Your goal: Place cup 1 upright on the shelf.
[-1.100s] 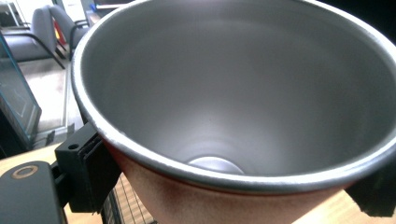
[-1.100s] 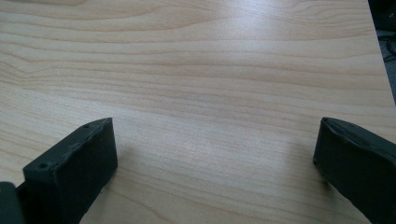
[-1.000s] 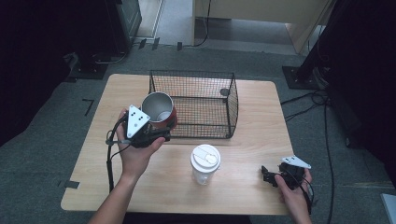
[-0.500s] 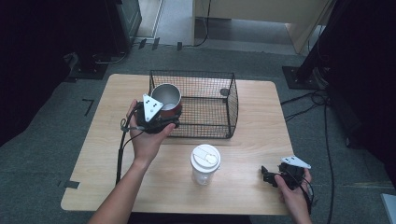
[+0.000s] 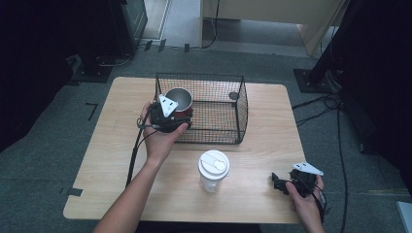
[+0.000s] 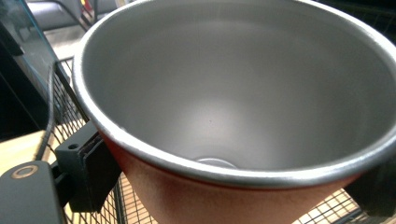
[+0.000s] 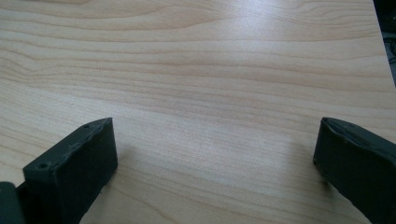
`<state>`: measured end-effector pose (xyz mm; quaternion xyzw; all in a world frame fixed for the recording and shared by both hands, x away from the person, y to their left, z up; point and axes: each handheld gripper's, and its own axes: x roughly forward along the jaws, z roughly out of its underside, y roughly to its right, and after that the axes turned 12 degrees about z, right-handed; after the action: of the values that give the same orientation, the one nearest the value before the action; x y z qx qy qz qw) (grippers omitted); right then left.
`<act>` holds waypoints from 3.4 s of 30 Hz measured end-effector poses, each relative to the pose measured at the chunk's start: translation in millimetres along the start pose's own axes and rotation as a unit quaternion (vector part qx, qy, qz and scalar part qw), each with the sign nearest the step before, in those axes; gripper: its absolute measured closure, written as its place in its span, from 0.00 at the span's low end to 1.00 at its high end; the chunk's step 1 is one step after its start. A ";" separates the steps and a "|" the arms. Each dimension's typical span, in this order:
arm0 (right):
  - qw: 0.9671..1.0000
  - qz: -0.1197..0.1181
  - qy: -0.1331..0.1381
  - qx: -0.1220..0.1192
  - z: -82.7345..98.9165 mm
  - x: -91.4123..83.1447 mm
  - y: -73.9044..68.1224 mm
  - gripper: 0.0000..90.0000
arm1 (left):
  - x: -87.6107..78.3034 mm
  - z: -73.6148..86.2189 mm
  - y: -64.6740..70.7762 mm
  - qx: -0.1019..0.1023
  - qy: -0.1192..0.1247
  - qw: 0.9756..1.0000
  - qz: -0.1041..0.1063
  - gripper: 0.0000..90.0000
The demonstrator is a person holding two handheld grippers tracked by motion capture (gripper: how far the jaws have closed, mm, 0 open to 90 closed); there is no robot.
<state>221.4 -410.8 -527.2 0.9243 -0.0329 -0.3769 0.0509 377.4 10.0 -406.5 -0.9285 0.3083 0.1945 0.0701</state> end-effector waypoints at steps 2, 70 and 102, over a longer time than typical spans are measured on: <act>1.000 0.000 0.000 0.000 0.0 0.0 0.0 0.00 | 5.1 1.8 -1.5 -0.008 -0.005 1.000 -0.001 0.09; 1.000 -0.008 0.002 -0.008 0.1 -0.2 -0.7 0.00 | 27.5 12.4 4.1 -0.026 -0.101 0.993 -0.048 0.00; 1.000 -0.010 0.002 -0.009 0.2 -0.2 -0.7 0.00 | -27.4 6.6 5.3 -0.013 -0.025 1.000 -0.002 0.00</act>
<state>221.2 -410.1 -527.2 0.9249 -0.0198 -0.3756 0.0559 352.0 22.4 -401.5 -0.9249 0.3021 0.2213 0.0663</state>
